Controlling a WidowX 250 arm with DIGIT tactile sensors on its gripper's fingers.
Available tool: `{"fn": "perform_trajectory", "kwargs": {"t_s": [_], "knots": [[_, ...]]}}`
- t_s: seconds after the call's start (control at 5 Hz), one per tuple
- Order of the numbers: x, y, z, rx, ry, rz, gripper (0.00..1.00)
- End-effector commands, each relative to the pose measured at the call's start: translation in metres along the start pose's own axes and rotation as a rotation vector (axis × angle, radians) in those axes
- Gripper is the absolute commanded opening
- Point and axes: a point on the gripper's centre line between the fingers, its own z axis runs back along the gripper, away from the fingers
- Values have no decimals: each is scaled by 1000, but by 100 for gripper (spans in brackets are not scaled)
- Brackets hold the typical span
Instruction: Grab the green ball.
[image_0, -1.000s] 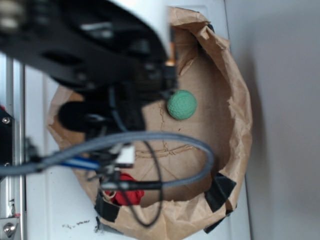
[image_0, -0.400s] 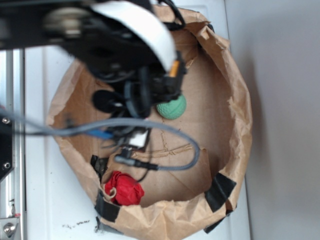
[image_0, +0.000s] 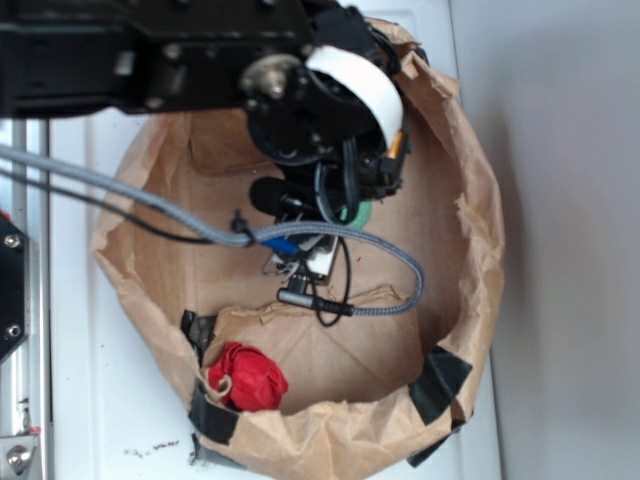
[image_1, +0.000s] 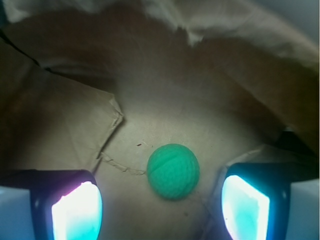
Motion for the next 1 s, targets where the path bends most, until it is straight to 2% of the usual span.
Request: {"fn": "perform_trajectory", "kwargs": {"t_s": [0.0, 0.2, 0.4, 0.6, 0.8], "knots": [[7, 0, -20, -5, -12, -58, 100], [0, -2, -36, -34, 28, -70, 100], [-7, -7, -33, -25, 79, -74, 100], [-7, 5, -24, 1, 82, -85, 0], [-4, 9, -5, -7, 25, -109, 0]]}}
